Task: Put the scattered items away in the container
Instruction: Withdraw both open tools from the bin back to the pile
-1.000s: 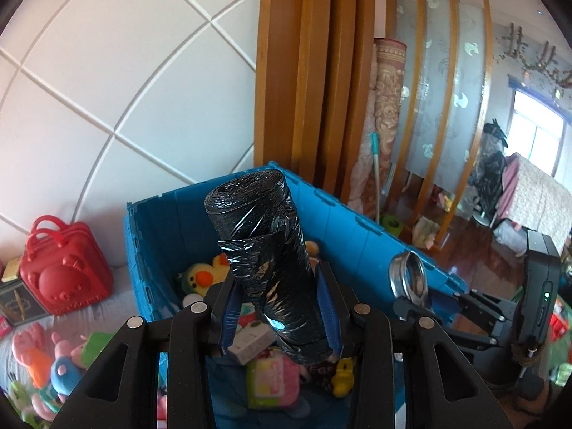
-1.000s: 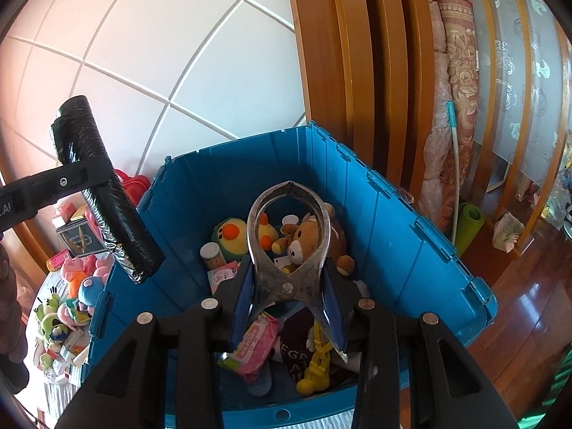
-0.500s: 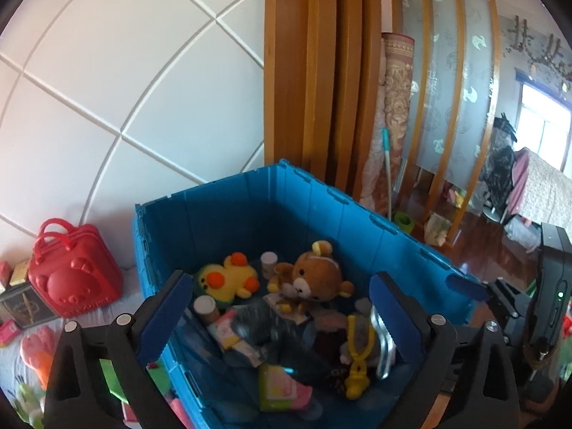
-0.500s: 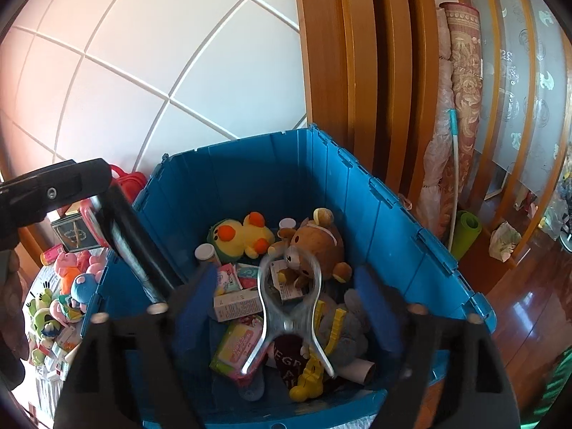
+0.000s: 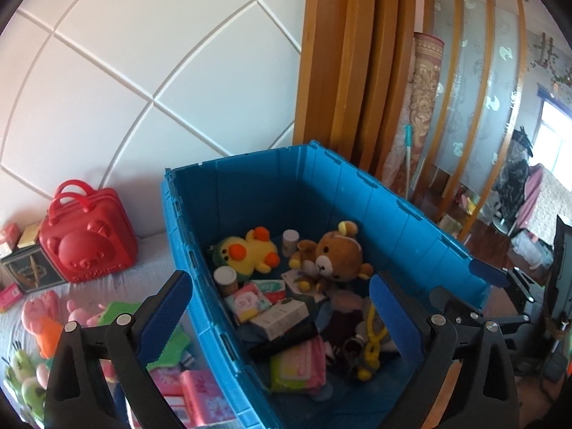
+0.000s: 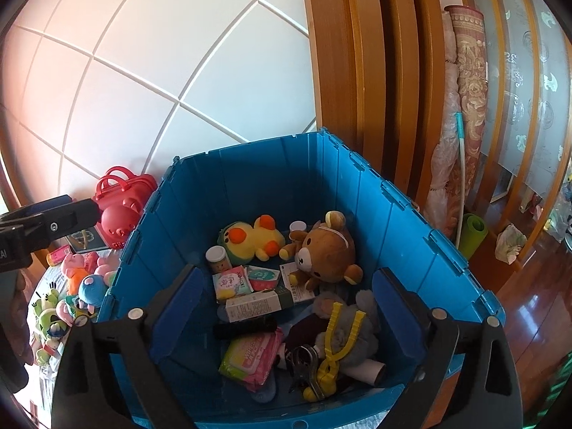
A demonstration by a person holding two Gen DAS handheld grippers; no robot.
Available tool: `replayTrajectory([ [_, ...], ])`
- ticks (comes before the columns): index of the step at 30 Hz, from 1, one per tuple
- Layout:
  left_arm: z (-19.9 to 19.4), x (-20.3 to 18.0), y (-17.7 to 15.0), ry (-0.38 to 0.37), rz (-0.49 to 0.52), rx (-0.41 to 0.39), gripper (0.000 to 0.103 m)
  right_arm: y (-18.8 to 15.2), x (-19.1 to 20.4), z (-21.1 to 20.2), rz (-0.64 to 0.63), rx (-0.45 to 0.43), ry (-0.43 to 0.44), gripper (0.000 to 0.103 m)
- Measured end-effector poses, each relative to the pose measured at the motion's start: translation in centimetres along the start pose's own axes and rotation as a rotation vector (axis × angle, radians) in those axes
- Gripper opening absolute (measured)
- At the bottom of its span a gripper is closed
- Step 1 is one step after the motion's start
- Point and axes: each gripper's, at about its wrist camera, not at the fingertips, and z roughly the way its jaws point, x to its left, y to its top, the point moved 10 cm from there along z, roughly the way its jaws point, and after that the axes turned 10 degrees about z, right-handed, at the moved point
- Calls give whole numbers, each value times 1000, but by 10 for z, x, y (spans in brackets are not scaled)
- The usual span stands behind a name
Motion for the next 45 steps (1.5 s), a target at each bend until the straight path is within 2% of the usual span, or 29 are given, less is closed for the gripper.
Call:
replayTrajectory([
  [6, -23, 26, -28, 64, -24, -1, 101, -9, 35, -2, -34, -10, 70, 99],
  [12, -46, 64, -73, 132, -73, 24, 101, -23, 88, -1, -108, 12, 150, 99],
  [18, -71, 121, -130, 205, -162, 60, 100, -41, 147, -3, -188, 44, 215, 99],
  [26, -104, 202, -213, 278, -250, 137, 96, -85, 219, -2, -260, 103, 276, 100],
  [29, -111, 228, -244, 291, -253, 179, 90, -103, 243, -1, -272, 127, 288, 100],
  [36, -122, 280, -319, 300, -285, 269, 89, -148, 296, 4, -306, 178, 297, 100],
  [45, -114, 314, -392, 257, -291, 361, 88, -217, 346, 19, -350, 266, 277, 100],
])
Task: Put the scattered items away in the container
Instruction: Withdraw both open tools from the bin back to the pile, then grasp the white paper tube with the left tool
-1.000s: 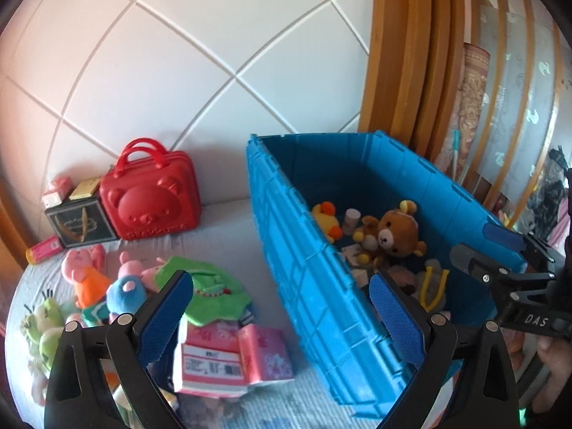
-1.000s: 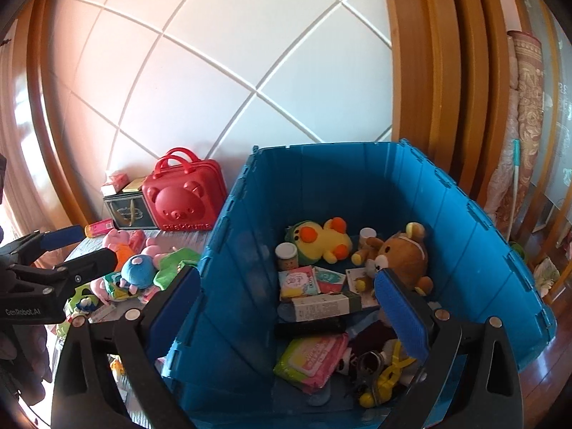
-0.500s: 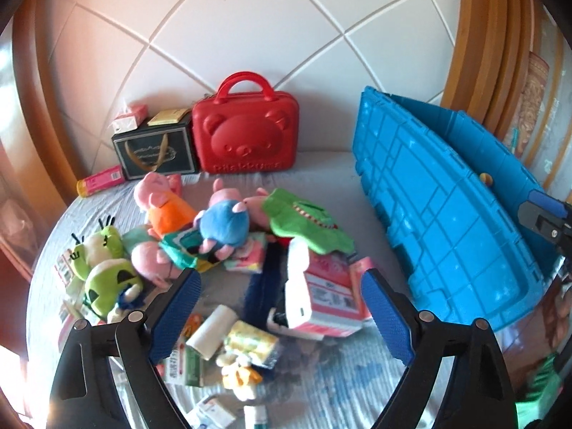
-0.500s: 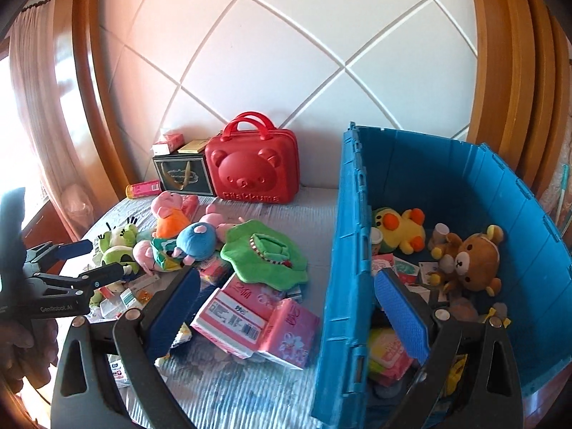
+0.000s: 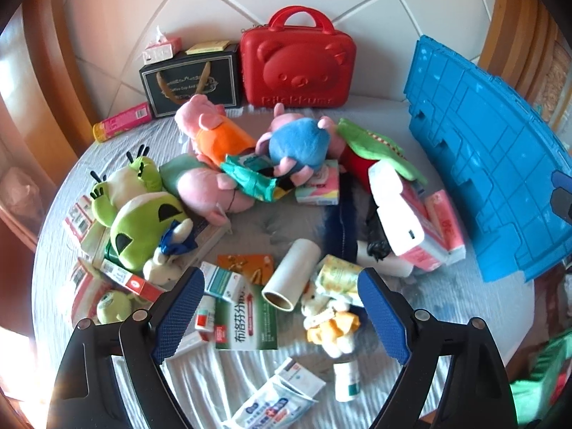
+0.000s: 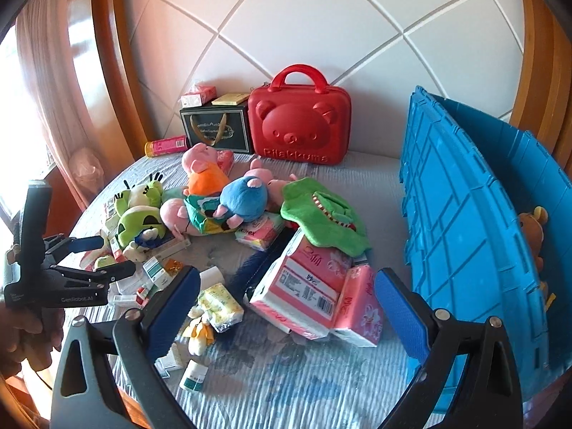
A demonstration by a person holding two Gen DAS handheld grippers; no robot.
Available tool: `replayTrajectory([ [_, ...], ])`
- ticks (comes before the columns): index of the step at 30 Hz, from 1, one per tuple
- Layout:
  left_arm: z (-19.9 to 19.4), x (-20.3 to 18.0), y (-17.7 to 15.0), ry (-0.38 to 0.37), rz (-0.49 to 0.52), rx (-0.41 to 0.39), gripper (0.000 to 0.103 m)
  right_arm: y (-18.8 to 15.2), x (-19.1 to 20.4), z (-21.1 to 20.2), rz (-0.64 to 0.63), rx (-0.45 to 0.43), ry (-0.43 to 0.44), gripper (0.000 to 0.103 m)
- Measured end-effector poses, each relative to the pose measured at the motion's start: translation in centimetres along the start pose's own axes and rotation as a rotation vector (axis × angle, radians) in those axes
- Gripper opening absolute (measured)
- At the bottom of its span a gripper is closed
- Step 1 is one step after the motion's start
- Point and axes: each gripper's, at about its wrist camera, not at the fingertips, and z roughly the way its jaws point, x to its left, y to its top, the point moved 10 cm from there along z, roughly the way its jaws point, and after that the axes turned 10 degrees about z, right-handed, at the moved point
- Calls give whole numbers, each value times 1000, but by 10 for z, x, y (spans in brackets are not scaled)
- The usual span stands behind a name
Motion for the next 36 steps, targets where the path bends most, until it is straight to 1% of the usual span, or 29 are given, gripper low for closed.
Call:
replayTrajectory([
  [4, 24, 8, -17, -34, 20, 37, 87, -23, 19, 27, -13, 55, -15, 100],
  [8, 52, 8, -29, -96, 52, 63, 87, -47, 35, 53, -21, 104, -25, 100],
  [12, 92, 4, -37, -141, 112, 105, 87, -68, 43, 78, -9, 155, -42, 100],
  [16, 133, -2, -41, -193, 152, 160, 86, -89, 47, 95, 16, 199, -56, 100],
  [18, 150, -7, -41, -194, 191, 178, 85, -98, 46, 101, 32, 211, -64, 100],
  [20, 159, -11, -37, -169, 255, 158, 85, -106, 46, 106, 43, 225, -70, 100],
  [22, 164, -16, -32, -161, 308, 151, 85, -113, 47, 111, 51, 236, -77, 100],
  [23, 167, -19, -30, -168, 323, 152, 83, -117, 47, 114, 55, 241, -80, 100],
  [24, 172, -21, -31, -174, 337, 168, 79, -120, 47, 116, 59, 247, -82, 100],
  [25, 179, -22, -36, -175, 351, 202, 68, -123, 46, 117, 65, 253, -85, 100],
  [26, 183, -24, -39, -179, 363, 223, 66, -124, 46, 119, 70, 257, -88, 100],
  [28, 185, -25, -40, -188, 373, 213, 66, -126, 46, 120, 78, 261, -90, 100],
  [31, 188, -23, -40, -234, 332, 218, 61, -128, 48, 123, 73, 267, -92, 100],
  [32, 190, -22, -40, -246, 321, 221, 62, -128, 48, 125, 71, 269, -93, 100],
  [34, 192, -21, -39, -246, 324, 215, 63, -129, 48, 128, 72, 273, -95, 100],
  [35, 192, -21, -38, -247, 325, 214, 61, -129, 48, 130, 71, 275, -96, 100],
  [36, 191, -21, -36, -255, 318, 209, 50, -129, 48, 131, 69, 275, -95, 100],
])
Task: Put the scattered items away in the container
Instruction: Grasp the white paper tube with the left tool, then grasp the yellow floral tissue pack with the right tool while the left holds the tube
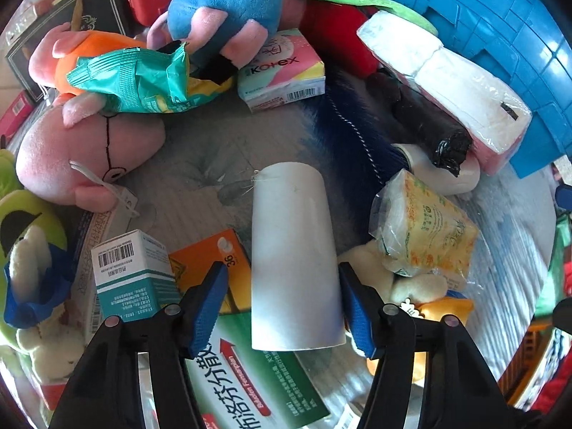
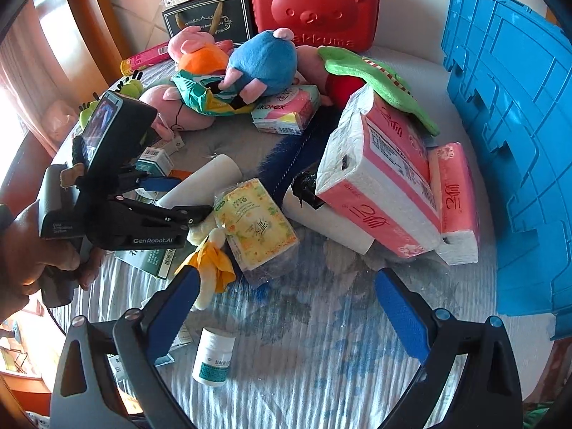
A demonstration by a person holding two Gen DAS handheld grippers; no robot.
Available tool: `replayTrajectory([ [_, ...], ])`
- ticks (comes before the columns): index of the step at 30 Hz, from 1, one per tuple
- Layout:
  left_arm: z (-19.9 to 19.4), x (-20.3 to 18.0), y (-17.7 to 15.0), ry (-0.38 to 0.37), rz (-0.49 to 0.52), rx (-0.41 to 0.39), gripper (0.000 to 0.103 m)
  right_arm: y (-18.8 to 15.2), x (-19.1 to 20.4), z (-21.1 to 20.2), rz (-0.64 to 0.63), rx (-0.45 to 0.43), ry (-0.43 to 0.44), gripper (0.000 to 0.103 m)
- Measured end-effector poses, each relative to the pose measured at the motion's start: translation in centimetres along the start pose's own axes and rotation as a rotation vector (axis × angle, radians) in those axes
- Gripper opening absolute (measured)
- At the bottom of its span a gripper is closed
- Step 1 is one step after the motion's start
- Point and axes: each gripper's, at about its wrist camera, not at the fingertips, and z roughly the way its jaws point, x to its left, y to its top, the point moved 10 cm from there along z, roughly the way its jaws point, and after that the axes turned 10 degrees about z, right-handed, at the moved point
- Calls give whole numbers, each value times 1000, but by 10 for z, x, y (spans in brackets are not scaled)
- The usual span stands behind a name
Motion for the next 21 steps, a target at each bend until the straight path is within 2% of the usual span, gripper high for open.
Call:
replayTrajectory([
  [1, -2, 0, 1, -7, -8, -8, 44, 1, 1, 2, -4, 0, 1, 100],
  [11, -31, 14, -18, -14, -76, -73, 44, 16, 20, 27, -63, -3, 20, 100],
  [21, -54, 18, -41, -5, -139, -115, 44, 5, 31, 74, -93, 57, 10, 99],
])
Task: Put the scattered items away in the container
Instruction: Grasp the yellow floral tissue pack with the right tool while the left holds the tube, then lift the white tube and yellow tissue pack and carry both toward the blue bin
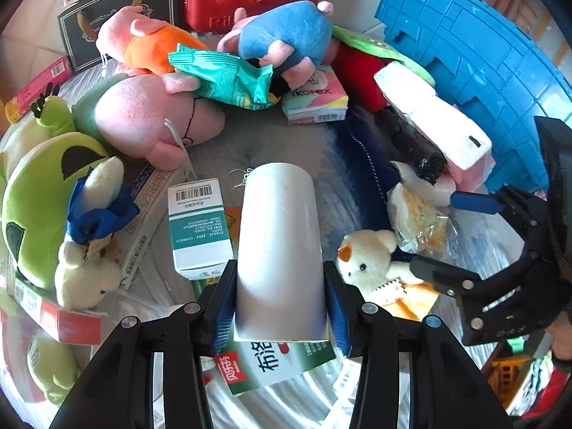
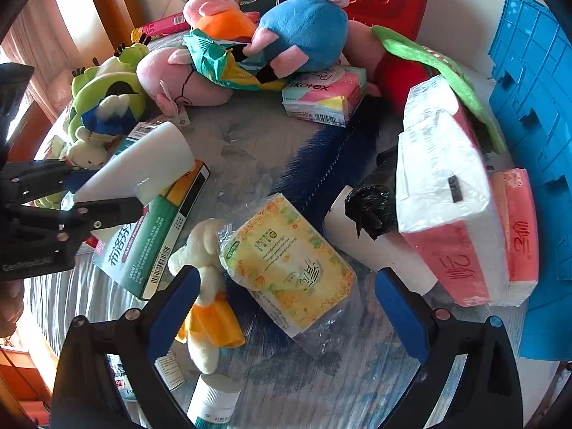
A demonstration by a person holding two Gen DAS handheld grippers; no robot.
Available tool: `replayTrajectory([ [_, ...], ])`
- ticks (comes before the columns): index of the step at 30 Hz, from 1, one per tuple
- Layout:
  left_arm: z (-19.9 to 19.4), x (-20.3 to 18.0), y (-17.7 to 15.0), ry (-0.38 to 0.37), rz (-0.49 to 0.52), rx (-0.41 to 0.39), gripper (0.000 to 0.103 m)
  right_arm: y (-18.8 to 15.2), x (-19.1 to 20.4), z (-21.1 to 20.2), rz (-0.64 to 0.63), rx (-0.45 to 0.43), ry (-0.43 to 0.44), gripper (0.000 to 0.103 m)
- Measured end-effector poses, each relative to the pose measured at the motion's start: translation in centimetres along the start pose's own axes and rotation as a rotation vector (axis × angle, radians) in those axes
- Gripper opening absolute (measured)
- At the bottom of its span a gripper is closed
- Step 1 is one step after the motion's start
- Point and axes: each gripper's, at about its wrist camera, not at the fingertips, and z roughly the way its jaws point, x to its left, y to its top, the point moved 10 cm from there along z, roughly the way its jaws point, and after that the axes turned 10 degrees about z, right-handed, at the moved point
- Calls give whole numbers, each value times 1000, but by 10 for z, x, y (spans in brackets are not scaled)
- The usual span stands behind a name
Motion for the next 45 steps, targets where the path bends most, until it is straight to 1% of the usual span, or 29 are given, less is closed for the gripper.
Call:
replayTrajectory([
  [5, -5, 1, -4, -3, -14, -12, 44, -4, -2, 18, 1, 17, -11, 99],
  [14, -11, 1, -2, -4, -13, -21, 44, 6, -2, 21, 28, 0, 2, 99],
  [15, -12, 1, -2, -4, -12, -23, 44, 6, -2, 21, 27, 1, 6, 97],
  [16, -13, 0, -1, -3, -11, -24, 44, 6, -1, 21, 28, 4, 12, 89],
  [17, -13, 1, -1, -3, -11, -24, 44, 6, 0, 20, 28, 7, 17, 85],
  [22, -17, -1, 2, -2, -6, -28, 44, 3, 0, 16, 38, 17, 30, 76],
  [28, -23, -4, 3, 5, -2, -46, 44, 3, -4, 9, 34, 8, 16, 52],
  [30, -26, -5, 3, 8, -1, -50, 44, 5, -4, 5, 33, 6, 12, 51],
  [34, -31, -5, 2, 15, -1, -58, 44, 3, -9, -2, 34, 3, 6, 45],
  [45, -50, -6, 8, 40, 5, -88, 44, 14, -6, -27, 36, -38, 8, 43],
])
